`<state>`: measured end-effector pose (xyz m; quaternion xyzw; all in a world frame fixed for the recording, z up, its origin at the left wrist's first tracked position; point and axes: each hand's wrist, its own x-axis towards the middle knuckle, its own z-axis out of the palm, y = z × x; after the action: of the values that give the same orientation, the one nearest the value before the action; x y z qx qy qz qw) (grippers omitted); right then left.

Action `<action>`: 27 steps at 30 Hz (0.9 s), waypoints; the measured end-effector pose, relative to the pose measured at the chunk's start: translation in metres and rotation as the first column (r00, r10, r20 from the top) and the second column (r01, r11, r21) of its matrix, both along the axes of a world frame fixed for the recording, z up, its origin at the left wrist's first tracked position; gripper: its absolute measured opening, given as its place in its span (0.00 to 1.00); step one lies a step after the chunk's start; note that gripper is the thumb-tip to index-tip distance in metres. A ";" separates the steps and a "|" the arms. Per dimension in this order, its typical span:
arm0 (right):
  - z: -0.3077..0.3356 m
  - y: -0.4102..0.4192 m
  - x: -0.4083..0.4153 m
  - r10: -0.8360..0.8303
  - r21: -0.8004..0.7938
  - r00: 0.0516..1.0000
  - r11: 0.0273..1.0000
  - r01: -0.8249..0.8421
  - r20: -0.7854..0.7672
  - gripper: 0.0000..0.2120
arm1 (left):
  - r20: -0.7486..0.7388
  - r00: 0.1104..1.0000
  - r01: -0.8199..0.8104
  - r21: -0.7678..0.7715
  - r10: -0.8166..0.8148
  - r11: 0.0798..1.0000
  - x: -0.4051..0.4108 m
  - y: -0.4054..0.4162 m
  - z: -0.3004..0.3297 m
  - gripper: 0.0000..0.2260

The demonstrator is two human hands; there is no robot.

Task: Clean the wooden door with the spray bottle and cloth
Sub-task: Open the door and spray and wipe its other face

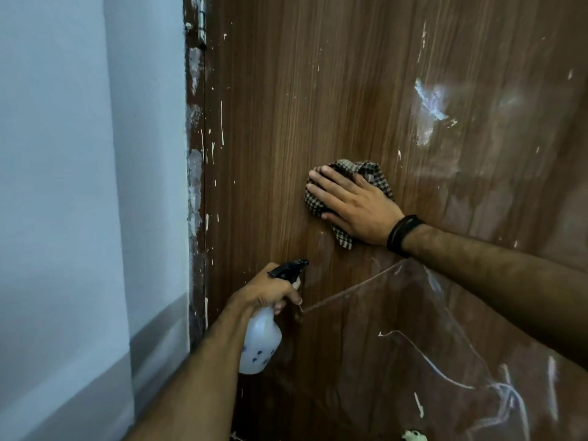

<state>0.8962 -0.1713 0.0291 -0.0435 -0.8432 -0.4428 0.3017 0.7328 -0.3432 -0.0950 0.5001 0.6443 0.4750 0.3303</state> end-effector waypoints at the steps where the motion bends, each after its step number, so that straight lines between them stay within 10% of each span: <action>1: -0.007 0.003 0.004 -0.003 -0.002 1.000 1.000 0.003 0.017 0.28 | 0.004 1.000 -0.004 -0.001 0.004 1.000 -0.001 0.000 0.000 0.09; 10: 0.004 -0.003 0.012 -0.058 -0.108 0.995 0.993 0.049 -0.085 0.29 | 0.096 0.993 -0.075 0.015 0.074 0.997 -0.016 -0.002 -0.002 0.24; 22: -0.113 0.009 0.006 -0.013 -0.007 0.981 1.000 0.015 0.191 0.29 | 0.050 0.998 0.034 0.025 -0.035 0.999 -0.023 -0.012 -0.014 0.09; 27: -0.047 -0.010 -0.016 -0.051 -0.094 0.997 0.994 0.046 -0.052 0.29 | 0.076 0.997 0.001 0.049 -0.005 0.999 -0.027 -0.013 -0.015 0.10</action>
<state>0.8801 -0.1813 -0.0177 -0.0900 -0.8531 -0.4088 0.3116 0.7063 -0.3562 -0.1095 0.4904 0.6187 0.5090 0.3429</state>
